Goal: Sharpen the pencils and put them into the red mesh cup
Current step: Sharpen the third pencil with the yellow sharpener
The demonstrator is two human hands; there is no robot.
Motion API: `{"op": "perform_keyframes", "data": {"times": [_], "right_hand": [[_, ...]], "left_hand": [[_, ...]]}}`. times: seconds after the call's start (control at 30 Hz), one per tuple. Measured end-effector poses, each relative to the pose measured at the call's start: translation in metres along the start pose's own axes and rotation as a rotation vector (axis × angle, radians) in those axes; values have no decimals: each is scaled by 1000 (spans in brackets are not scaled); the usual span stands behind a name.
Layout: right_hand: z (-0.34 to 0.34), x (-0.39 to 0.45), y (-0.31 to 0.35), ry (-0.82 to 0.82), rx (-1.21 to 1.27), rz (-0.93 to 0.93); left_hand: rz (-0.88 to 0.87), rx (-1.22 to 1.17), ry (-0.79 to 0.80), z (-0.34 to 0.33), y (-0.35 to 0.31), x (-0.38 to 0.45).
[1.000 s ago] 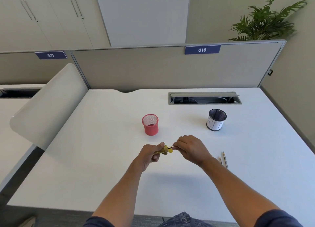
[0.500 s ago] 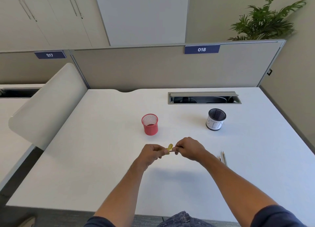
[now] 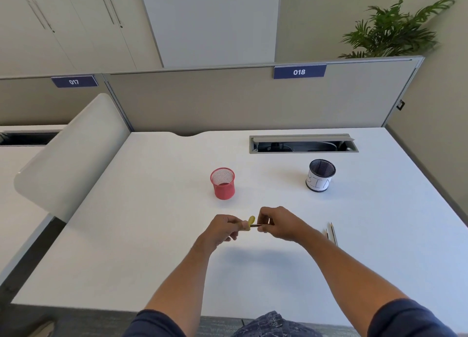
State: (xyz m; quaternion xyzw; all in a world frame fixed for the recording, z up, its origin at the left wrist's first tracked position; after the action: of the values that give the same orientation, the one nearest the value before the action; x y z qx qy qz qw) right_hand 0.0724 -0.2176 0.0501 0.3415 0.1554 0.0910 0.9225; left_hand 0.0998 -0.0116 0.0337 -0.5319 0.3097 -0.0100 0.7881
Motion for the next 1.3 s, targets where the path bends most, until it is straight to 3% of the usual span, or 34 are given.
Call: {"op": "perform_keyframes", "data": {"times": [0.17,0.37,0.5,0.63,0.8,1.0,1.13,1.23,1.3], "right_hand": [[2,-6,13,-336,-312,231],[1,-7,11,-362,-332,226],[4,2,9,-237,-305,30],[4,10,9,-68,-33,-166],[4,5,4,154,300,-230],[5,-3,4,204,315,-147],[8,-6,8,60,-5,-13],[8,-12,13,-173,-318,125],[4,-19,15,-335,-393,269]], "left_hand": [[79,-148,20,-1,0,1],[64,-132,34,0,-10,3],[4,-91,13,1,-11,7],[-48,-56,-6,2,-8,6],[-77,3,20,0,-8,3],[-40,38,21,0,-7,1],[19,-28,11,-1,-4,-2],[55,-113,14,-3,-4,-5],[82,-137,39,-4,-6,-7]]}}
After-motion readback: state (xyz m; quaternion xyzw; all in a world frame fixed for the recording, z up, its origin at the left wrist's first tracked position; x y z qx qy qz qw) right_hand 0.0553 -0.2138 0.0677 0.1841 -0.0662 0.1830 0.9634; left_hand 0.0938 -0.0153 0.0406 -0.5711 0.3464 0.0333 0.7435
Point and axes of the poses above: each hand's wrist, its own x-axis towards the middle knuckle, its own z-axis out of the back of the hand, y = z × x, the point moved 4 cm from there along x, towards the middle knuckle, and after that the axes turned 1 degree about y, right-handed, at the moved point
